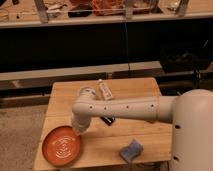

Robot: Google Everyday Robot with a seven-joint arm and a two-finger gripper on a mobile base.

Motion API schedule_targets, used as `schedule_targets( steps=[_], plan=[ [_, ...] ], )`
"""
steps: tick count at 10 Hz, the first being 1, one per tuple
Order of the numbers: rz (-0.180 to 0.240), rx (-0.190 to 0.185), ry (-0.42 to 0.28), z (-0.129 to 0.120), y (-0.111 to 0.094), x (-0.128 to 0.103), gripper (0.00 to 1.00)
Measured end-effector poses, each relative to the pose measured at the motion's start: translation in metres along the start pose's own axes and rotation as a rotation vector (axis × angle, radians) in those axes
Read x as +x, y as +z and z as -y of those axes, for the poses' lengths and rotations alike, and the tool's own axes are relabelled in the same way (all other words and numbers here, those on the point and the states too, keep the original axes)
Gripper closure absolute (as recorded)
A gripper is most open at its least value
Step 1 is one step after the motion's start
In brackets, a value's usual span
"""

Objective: Push the ceramic bowl across the table

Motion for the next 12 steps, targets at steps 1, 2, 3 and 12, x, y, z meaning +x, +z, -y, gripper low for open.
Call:
schedule_targets(
  steps=[1,2,3,12],
  plan=[
    [0.003,-0.002,0.001,-0.0002,0.0003,-0.0002,0.98],
    [0.007,-0.003,0.003,-0.0003,0.0006,-0.0005,0.98],
    [0.015,-0.004,0.01,-0.0007,0.0008,-0.0002,0.98],
    [0.055,-0.033,0.036,0.0027,0.0031,-0.0006,0.98]
  ],
)
